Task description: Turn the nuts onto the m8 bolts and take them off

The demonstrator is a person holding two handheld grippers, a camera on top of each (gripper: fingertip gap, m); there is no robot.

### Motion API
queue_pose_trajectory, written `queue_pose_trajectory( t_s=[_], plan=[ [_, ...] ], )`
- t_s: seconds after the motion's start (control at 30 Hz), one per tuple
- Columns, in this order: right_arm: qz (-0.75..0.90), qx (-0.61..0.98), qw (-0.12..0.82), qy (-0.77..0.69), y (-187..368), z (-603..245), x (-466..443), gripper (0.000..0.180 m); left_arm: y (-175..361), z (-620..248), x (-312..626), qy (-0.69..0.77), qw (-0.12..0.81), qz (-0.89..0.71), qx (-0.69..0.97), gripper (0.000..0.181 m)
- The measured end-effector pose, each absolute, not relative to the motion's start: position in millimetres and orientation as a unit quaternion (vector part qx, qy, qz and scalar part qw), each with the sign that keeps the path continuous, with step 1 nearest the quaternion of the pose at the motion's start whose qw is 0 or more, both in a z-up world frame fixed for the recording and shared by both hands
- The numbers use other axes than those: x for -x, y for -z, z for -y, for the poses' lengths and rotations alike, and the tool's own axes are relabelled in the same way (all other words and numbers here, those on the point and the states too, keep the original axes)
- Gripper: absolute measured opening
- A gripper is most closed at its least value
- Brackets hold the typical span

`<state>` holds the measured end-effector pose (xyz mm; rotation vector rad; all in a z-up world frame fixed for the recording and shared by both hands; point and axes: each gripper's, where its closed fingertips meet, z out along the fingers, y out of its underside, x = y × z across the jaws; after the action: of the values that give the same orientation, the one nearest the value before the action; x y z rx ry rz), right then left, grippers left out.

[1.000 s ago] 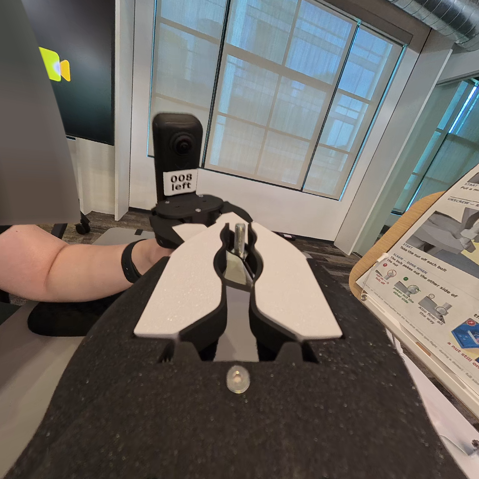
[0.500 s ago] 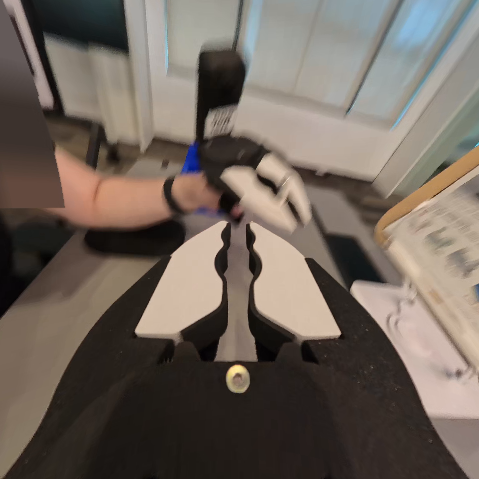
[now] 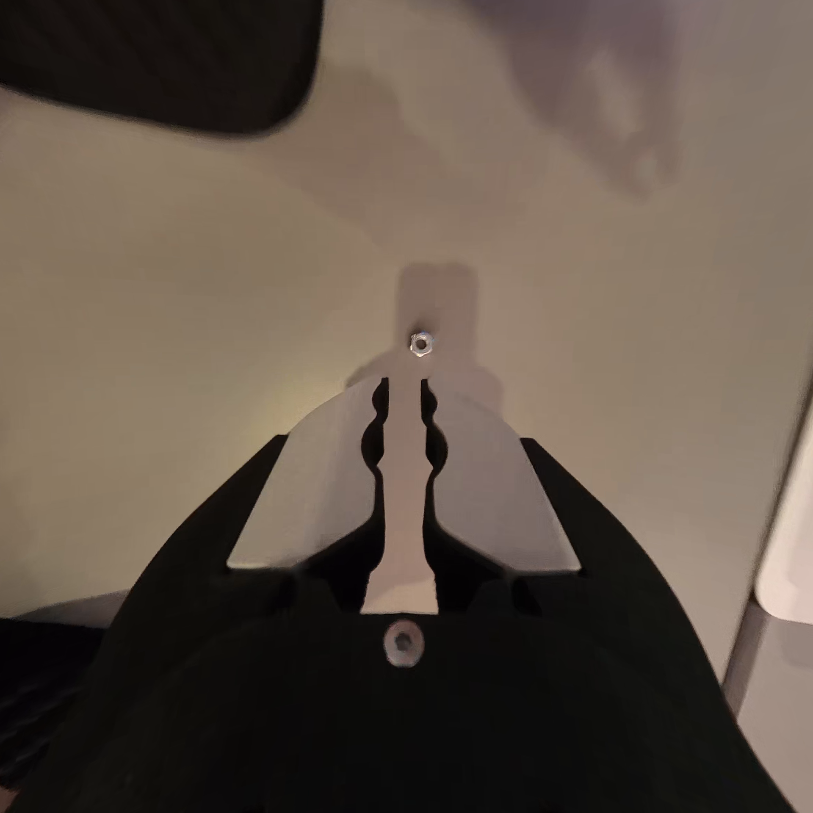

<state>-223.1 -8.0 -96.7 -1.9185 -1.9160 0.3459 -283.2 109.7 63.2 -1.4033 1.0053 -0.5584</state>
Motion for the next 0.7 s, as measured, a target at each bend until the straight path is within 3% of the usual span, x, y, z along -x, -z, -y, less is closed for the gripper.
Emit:
queue_pose_trajectory(
  t_s=[0.17,0.7],
  plan=[
    [0.686,0.709,0.138,-0.088,131,-1,230,0.016,-65,-119,302,0.241,0.622,-0.416,0.618,0.011],
    [0.685,0.723,0.089,-0.031,158,-14,244,0.019,-77,-117,314,0.271,0.631,-0.398,0.609,0.011]
  ],
)
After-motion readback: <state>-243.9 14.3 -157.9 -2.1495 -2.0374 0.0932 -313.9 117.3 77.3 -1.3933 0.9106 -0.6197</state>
